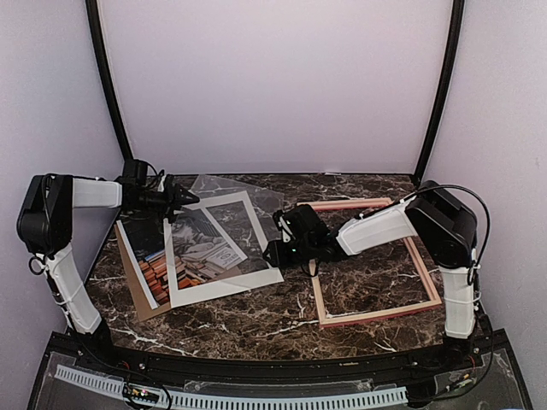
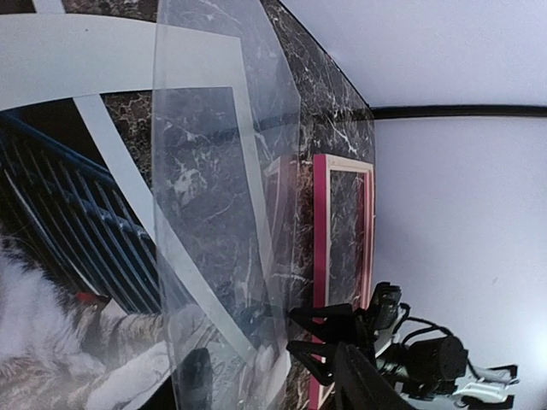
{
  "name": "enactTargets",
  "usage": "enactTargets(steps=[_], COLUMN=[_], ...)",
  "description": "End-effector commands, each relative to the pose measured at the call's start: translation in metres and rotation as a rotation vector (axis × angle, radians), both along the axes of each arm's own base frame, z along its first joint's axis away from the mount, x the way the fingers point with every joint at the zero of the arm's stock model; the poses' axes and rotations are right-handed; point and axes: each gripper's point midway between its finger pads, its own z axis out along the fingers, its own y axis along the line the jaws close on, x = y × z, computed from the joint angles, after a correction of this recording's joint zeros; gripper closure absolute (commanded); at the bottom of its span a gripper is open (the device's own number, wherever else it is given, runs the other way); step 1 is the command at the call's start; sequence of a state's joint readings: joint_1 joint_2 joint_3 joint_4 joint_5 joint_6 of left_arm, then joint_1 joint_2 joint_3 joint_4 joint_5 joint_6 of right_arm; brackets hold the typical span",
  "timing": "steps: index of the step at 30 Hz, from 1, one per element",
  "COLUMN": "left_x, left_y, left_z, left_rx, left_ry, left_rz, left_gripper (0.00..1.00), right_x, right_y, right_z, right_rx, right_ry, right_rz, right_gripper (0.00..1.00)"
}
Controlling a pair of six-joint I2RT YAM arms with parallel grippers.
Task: Put the photo into the frame
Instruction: Pick up the glass panel from the mat board.
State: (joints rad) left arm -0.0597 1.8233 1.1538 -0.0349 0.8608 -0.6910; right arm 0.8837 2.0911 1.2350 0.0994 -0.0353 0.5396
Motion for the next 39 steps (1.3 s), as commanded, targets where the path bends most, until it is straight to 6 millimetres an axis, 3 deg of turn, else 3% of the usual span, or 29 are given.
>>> enactTargets(steps=[1, 8, 13, 19, 23, 29, 34, 35, 39], left_x=[-0.003, -0.005, -0.009, -0.019, -0.026, -0.043, -0.063, -0.066, -0.080], left_y=[-0.009, -0.008, -0.002, -0.001, 0.001, -0.002, -0.012, -0.015, -0.022], left_z=[0.006, 0.012, 0.025, 0.050, 0.062, 0.084, 0.129, 0.135, 0.170], left_rx=[0.022, 0.078, 0.138, 0.143, 0.150, 0.127, 0.081, 0.074, 0.032], left_ry=[-0.024, -0.052, -0.091, -0.168, -0.213, -0.266, -0.376, -0.382, -0.446], left_rz=[-0.055, -0.087, -0.084, -0.076, -0.058, -0.044, -0.042, -0.039, -0.036], left_gripper=[0.54, 0.80, 0.98, 1.00, 1.00, 1.00, 1.00, 1.00, 1.00], right_x=[-0.074, -0.065, -0.054, -0.036, -0.022, 0.005, 0.028, 0.031, 0.042], right_y=[-0.081, -0.078, -0.069, -0.059, -0.072, -0.135, -0.220, -0.238, -0.312], right_z=[-0.117, -0.101, -0.070, -0.004, 0.034, 0.076, 0.096, 0.097, 0.094], right_rx=[-0.366, -0.322, -0.244, -0.129, -0.093, -0.134, -0.200, -0.215, -0.269], right_ry=[0.345, 0.331, 0.304, 0.227, 0.180, 0.084, 0.036, 0.035, 0.051], right_rz=[0.003, 0.005, 0.026, 0.025, -0.024, -0.173, -0.354, -0.391, -0.551], right_gripper=[0.49, 0.49, 0.47, 0.39, 0.34, 0.29, 0.19, 0.13, 0.10])
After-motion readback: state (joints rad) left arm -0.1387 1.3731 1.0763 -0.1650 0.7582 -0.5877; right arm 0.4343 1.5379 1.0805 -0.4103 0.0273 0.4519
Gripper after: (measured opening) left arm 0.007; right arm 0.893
